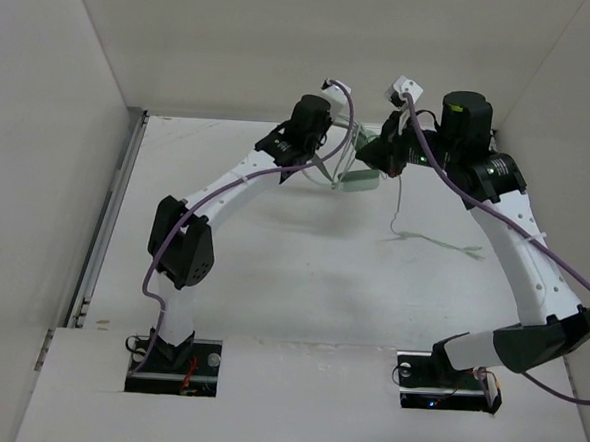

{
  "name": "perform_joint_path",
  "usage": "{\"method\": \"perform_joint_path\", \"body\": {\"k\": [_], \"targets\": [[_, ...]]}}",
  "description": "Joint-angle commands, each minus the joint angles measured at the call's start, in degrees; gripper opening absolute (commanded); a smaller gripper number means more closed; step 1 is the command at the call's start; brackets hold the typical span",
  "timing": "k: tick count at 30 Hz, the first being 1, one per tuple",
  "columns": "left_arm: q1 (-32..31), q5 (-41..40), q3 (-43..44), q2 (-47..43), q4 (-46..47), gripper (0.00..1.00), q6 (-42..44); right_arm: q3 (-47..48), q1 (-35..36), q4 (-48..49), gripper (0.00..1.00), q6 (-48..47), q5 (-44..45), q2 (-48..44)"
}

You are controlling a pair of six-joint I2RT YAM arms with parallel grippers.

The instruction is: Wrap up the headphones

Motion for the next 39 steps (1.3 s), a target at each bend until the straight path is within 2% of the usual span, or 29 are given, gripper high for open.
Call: {"method": "perform_joint_path", "body": {"k": [1,5,8,16,18,22,24,28,31,35,39], "targets": [[-1.8,3.6,-1.3,-9.9,1.6,0.02,-2.5,4.5,-0.3,-0.2,0.01,-12.6,17.5,-0.1],[-4.0,7.3,-3.5,-12.2,-0.6,0.02,-3.5,3.5,-2.4,5.7,0.01,-20.0,28.1,0.5],[-5.0,10.1,-4.2,-14.1,-2.0,0.02,-4.9,2.0,-4.9,11.2,0.01,-24.0,32.5,0.5],[-6.8,18.7,-5.4,-19.1,-5.5,0.02,-6.7,-5.4,-10.7,25.9,0.02,-37.8,37.9,2.8],[-6.9,21.9,-5.7,-20.1,-6.3,0.02,-7.7,-7.2,-11.6,30.5,0.03,-38.6,38.4,3.4],[-6.8,24.6,-5.1,-21.1,-6.4,0.02,-9.8,-8.4,-11.9,31.6,0.04,-38.1,38.2,5.3],[-6.3,26.7,-3.7,-21.4,-6.6,0.02,-11.2,-9.5,-12.2,32.1,0.05,-36.7,37.7,6.0],[-6.1,31.9,-0.9,-21.9,-6.8,0.02,-13.6,-9.2,-13.5,30.3,0.11,-26.8,32.0,7.0],[-5.3,33.2,1.8,-21.6,-6.4,0.02,-16.4,-8.1,-15.3,26.4,0.16,-16.3,22.0,7.7],[-4.0,36.8,8.8,-19.9,-6.7,0.02,-21.8,-8.8,-16.8,25.7,0.17,-3.5,9.6,8.5],[-4.0,40.4,17.3,-17.0,-6.9,0.02,-27.1,-12.8,-16.5,30.5,0.19,9.2,-0.7,8.1]]}}
